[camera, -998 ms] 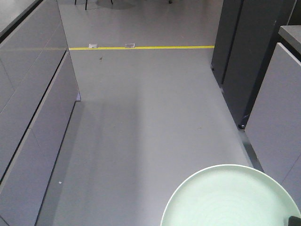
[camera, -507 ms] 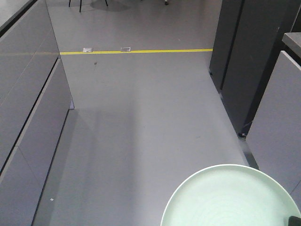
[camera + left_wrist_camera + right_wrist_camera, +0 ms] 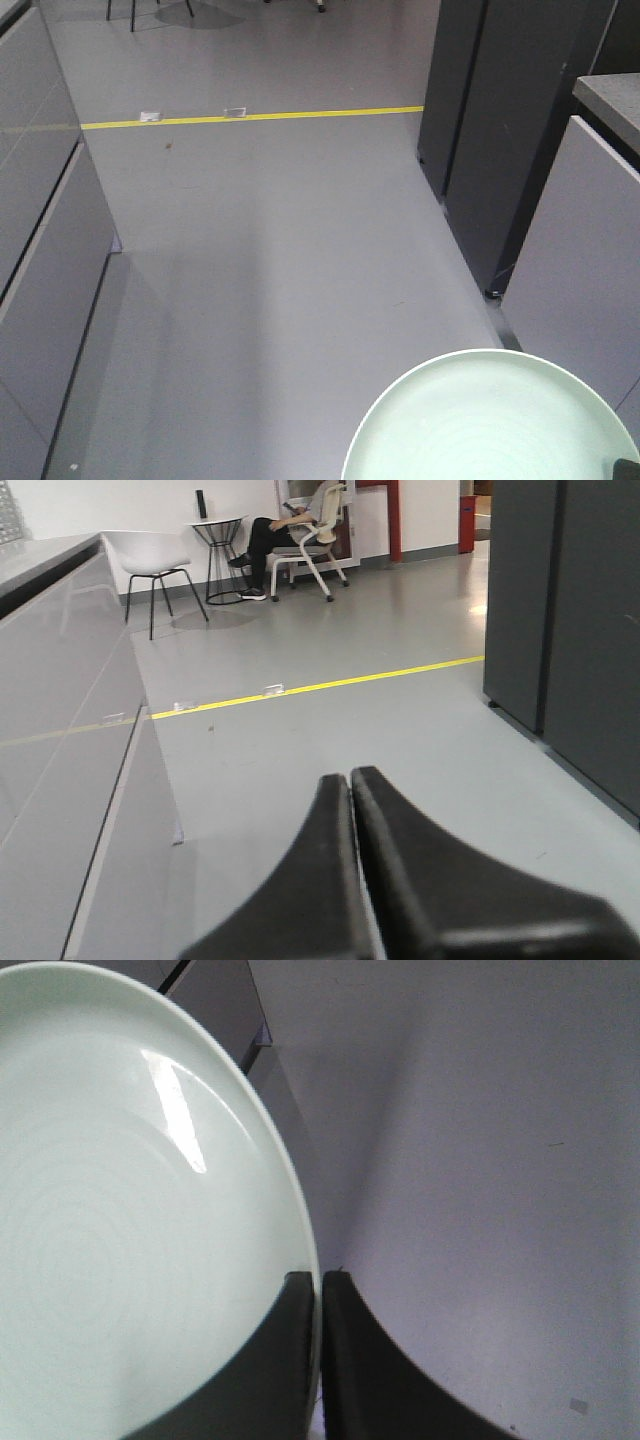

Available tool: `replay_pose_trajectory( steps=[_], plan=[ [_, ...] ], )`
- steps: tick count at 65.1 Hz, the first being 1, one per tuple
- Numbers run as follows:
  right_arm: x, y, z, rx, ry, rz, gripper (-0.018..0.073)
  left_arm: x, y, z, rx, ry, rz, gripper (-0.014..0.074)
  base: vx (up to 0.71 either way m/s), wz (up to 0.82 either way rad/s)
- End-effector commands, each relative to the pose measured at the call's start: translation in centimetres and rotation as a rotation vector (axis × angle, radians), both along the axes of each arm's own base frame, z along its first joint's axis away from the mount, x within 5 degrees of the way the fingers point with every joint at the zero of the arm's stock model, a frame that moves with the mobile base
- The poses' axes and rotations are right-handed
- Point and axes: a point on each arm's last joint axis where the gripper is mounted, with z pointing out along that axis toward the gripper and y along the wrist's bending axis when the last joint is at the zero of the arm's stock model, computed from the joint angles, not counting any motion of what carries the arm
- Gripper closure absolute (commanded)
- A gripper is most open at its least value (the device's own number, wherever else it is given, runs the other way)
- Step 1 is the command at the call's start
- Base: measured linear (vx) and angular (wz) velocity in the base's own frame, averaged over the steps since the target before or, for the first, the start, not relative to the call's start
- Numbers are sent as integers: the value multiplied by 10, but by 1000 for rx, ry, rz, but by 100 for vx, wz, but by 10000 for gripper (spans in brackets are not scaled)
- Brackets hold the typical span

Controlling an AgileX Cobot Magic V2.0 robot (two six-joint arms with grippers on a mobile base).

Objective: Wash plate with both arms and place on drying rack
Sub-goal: 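Drive along the aisle carrying the plate in the right gripper, then turn and drive up to the steel sink with the plate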

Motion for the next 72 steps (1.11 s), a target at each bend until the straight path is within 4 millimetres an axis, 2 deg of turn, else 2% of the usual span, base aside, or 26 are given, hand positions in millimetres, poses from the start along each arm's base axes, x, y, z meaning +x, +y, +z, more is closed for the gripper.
replay_pose_trajectory(
  steps=[1,72],
  plan=[
    [4,0,11,34,-63,-25,564,-2,0,16,-11,-111,5,603,15,-21],
    [4,0,11,34,-63,-25,564,-2,0,16,-11,-111,5,603,13,-29]
  ],
)
